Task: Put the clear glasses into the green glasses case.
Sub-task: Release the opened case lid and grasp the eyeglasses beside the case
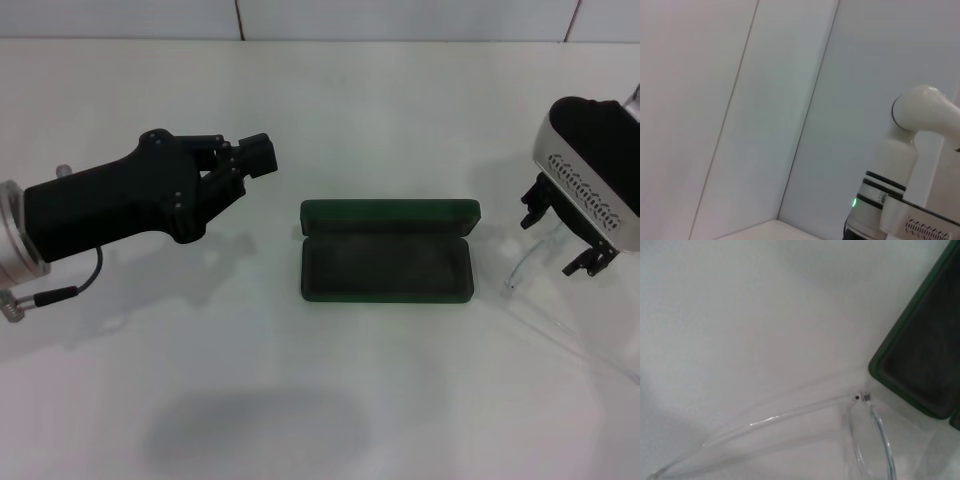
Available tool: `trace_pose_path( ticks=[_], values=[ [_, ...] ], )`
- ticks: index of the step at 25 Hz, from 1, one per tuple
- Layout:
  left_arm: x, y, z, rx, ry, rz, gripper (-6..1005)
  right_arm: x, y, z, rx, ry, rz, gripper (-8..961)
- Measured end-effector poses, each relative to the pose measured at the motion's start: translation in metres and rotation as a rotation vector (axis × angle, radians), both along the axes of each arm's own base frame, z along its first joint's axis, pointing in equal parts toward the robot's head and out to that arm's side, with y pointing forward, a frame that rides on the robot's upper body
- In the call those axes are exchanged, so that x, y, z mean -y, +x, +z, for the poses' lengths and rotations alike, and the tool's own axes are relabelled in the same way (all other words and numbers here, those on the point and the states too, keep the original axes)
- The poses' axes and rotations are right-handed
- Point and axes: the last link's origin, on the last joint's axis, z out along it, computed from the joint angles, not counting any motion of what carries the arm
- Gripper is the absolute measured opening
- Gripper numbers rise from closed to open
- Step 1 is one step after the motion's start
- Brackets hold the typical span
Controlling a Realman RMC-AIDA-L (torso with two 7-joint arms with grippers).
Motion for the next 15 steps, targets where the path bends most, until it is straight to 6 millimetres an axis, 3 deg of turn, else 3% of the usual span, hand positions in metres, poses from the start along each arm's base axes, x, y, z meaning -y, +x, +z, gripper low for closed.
trace_pose_path(
  ticks=[13,15],
  values=[
    [0.0009,-0.0026,-0.0009,0.021,-0.001,0.018,46,-0.0056,0.0068,-0.0081,-0.001,0.008,-0.021,652],
    [0.0013,-0.0034,-0.0008,0.028,0.000,0.023,46,-0.0051,0.0070,-0.0078,-0.002,0.007,-0.028,591]
  ],
)
